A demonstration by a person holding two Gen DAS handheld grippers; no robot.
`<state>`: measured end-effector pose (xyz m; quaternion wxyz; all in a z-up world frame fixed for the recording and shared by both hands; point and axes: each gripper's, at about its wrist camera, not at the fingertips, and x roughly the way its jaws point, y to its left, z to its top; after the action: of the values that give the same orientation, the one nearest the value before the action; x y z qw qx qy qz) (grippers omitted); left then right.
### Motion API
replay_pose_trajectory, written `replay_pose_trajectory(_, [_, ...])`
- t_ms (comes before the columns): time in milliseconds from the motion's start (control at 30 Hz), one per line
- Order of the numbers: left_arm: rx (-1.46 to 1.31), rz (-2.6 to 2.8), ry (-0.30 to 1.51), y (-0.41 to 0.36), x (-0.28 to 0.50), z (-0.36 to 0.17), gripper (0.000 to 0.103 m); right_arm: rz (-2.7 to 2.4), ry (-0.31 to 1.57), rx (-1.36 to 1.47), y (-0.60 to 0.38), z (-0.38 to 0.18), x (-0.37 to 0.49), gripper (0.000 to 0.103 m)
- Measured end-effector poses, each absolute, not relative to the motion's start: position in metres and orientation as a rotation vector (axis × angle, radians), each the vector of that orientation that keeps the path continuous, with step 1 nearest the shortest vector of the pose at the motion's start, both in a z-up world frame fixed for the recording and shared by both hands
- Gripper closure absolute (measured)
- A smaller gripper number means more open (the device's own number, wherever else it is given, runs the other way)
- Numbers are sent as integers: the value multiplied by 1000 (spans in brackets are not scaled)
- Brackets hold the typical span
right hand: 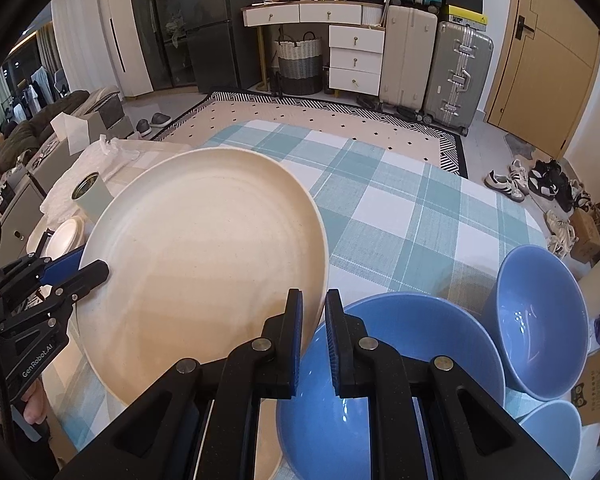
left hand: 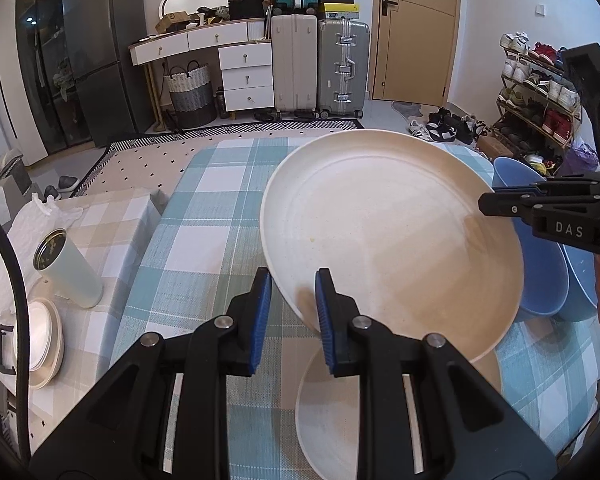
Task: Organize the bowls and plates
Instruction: 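Lift the cream plate with both grippers and carry it toward the first plate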
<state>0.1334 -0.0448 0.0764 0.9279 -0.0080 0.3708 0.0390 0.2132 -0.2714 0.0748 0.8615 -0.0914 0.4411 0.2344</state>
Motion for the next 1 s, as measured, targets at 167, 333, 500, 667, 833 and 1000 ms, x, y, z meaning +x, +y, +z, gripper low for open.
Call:
replay_pose_trajectory(167, [-19, 80, 752, -47, 120, 78, 84, 495, 908, -193, -273, 80, 200, 91])
replay_pose_trajectory(333, [-16, 81, 742, -49, 109, 80, 84, 501, 889, -185, -276, 85, 187, 91])
replay_pose_trajectory(500, [-8, 78, 741, -54, 97, 80, 84, 507, 882, -172, -280, 86, 175, 91])
replay_pose_trajectory(667, [-3, 86, 735, -56, 86, 80, 84, 515, 876, -164, -282, 84, 165, 91])
replay_pose_trajectory(833, [-3, 90, 729, -56, 79, 80, 84, 520, 870, -159, -282, 82, 154, 91])
replay_pose_trajectory(1000, [-2, 88, 731, -55, 78, 78, 84, 525, 867, -149, -283, 81, 147, 91])
